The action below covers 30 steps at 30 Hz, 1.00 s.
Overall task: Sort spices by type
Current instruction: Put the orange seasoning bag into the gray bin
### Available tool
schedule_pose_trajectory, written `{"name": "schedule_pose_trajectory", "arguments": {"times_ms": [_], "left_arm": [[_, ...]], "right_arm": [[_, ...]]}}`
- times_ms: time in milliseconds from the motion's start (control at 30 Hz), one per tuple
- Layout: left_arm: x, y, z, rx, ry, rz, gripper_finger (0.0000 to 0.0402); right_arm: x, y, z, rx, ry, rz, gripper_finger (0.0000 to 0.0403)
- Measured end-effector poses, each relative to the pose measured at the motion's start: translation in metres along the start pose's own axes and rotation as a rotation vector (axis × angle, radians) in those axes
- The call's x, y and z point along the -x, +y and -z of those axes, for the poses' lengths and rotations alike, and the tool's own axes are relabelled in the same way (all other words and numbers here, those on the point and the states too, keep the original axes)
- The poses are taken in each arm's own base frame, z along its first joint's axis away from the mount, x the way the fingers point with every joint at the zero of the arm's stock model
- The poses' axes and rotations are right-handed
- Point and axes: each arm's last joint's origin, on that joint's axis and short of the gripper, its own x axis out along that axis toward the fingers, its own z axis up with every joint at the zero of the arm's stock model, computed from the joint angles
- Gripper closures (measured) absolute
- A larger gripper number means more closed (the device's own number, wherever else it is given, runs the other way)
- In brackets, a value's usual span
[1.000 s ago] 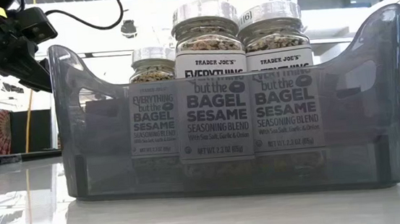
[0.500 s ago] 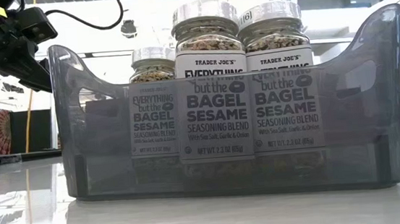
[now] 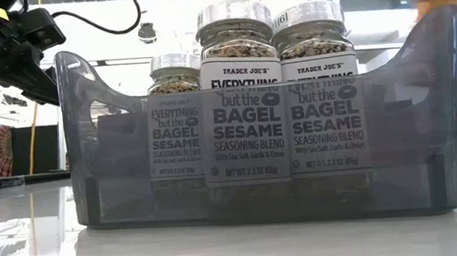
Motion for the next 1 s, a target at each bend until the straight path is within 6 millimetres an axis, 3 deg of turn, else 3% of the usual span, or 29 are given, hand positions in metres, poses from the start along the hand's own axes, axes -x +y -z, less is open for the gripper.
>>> {"name": "schedule_pose_trajectory", "arguments": {"times_ms": [233, 433, 633, 1000], "left_arm": [[0.0, 0.0, 0.0, 0.001, 0.0, 0.0, 0.0288], [0.0, 0.0, 0.0, 0.003, 0.0, 0.0, 0.0288], [0.0, 0.0, 0.0, 0.003, 0.0, 0.0, 0.0288], [0.0, 0.0, 0.0, 0.0, -0.001, -0.005, 0.0288]], "right_arm": [[-0.001, 0.007, -0.082, 0.248, -0.165, -0.158, 0.0392], [0.008, 0.007, -0.126, 0.406, -0.345, -0.264, 0.0392], [0.011, 0.004, -0.139, 0.516, -0.389, -0.28, 0.0392], [0.017, 0.015, -0.137, 0.696, -0.46, -0.369, 0.0392]]}}
